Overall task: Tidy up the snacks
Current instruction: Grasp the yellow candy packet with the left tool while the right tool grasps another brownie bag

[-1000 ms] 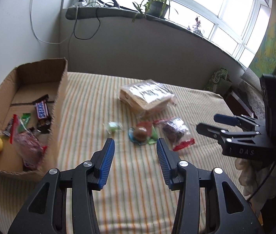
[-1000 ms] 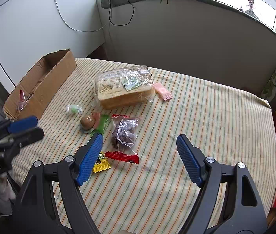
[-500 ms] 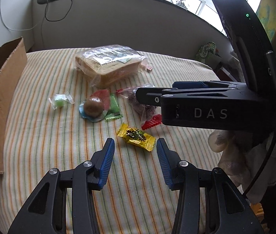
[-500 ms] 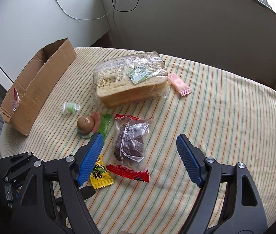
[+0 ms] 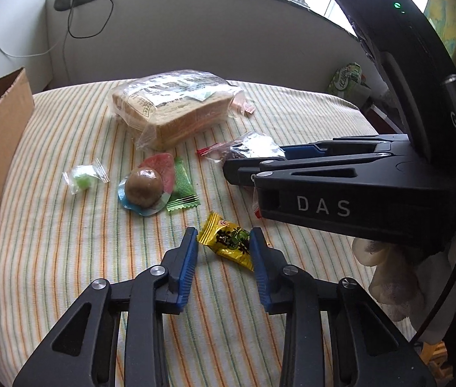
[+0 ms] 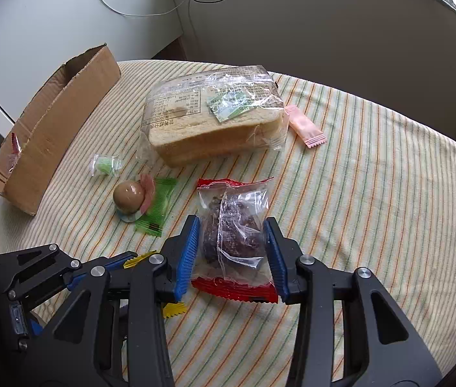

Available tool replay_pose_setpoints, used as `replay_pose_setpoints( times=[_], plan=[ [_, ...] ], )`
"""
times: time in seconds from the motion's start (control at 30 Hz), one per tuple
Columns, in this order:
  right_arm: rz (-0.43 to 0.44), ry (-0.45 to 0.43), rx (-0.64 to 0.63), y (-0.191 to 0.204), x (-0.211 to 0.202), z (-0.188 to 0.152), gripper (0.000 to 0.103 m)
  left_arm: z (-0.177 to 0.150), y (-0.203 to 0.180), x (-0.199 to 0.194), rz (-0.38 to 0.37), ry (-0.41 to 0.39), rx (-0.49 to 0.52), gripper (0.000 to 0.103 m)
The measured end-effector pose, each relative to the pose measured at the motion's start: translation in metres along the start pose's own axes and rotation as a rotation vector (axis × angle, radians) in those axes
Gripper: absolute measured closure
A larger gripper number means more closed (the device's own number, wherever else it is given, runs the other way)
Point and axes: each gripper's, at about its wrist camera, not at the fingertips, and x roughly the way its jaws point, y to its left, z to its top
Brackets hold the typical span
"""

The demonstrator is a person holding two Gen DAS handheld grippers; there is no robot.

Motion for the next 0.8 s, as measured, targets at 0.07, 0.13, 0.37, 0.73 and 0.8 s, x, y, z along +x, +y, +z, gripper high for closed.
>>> replay_pose_setpoints(
  times=[0.07, 0.13, 0.37, 0.73, 0.8],
  plan=[
    [0.002, -0.003, 0.016, -0.003, -0.002, -0.001, 0.061, 0.0, 0.002, 0.0, -0.014, -0.005, -0.011, 0.08],
    [0.0, -0.008, 0.026, -0.007, -0.004, -0.003, 0.062, 0.0, 0.005, 0.0, -0.025, -0.006, -0.023, 0.083],
    [-0.009, -0.033, 0.054, -0.017, -0.015, -0.008, 0.063, -0.001, 0.003, -0.003, -0.022, -0.023, -0.016, 0.089],
    [-0.018, -0.076, 0.068, -0.021, -0.038, -0.017, 0.064, -0.001, 0.013, -0.024, -0.03, -0.054, -0.046, 0.096],
    [-0.018, -0.08, 0.069, -0.02, -0.04, -0.019, 0.064, -0.002, 0.015, -0.029, -0.027, -0.062, -0.05, 0.096]
  ],
)
